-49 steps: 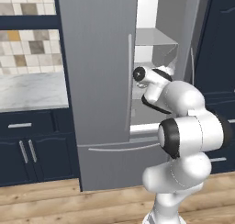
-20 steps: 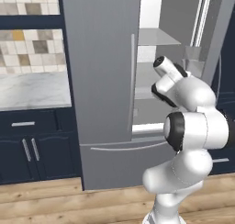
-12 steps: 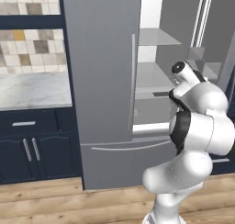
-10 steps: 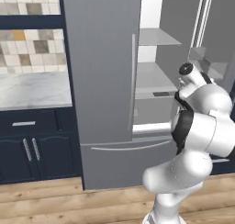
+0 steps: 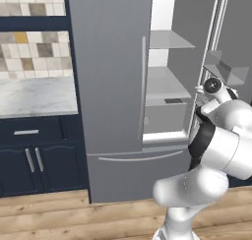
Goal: Move the hot dog bun to the plate on the dining table and place the condiment next to that plate. Then navigate to the fridge and take the sausage and place it on the plate as well.
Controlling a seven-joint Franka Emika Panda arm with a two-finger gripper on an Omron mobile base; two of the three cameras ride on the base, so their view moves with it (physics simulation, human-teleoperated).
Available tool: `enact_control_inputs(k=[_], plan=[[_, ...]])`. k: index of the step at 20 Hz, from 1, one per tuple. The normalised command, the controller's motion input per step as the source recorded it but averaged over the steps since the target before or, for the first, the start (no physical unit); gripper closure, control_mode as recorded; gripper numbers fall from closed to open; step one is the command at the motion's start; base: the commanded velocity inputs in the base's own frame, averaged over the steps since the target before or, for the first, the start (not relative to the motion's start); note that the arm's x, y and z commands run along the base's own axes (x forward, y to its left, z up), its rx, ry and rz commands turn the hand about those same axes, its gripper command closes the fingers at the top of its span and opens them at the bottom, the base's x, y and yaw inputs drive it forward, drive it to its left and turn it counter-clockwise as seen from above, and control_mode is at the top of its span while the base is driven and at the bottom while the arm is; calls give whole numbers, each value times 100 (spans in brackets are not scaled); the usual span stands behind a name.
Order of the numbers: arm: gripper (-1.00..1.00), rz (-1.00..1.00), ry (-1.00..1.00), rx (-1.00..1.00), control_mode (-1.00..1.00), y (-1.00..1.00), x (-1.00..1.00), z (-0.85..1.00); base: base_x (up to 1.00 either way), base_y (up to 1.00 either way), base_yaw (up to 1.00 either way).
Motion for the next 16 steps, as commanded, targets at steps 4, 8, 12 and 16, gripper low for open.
enact_control_inputs(k=[4, 8, 12, 16], plan=[[-100, 11, 0, 2, -100, 98, -21, -15, 0, 0, 0], [-100, 18, 1, 4, -100, 100, 0, -4, 0, 0, 0], [-100, 22, 1, 3, -100, 100, 8, 0, 0, 0, 0], [-100, 23, 0, 7, -100, 96, 24, 3, 0, 0, 0]])
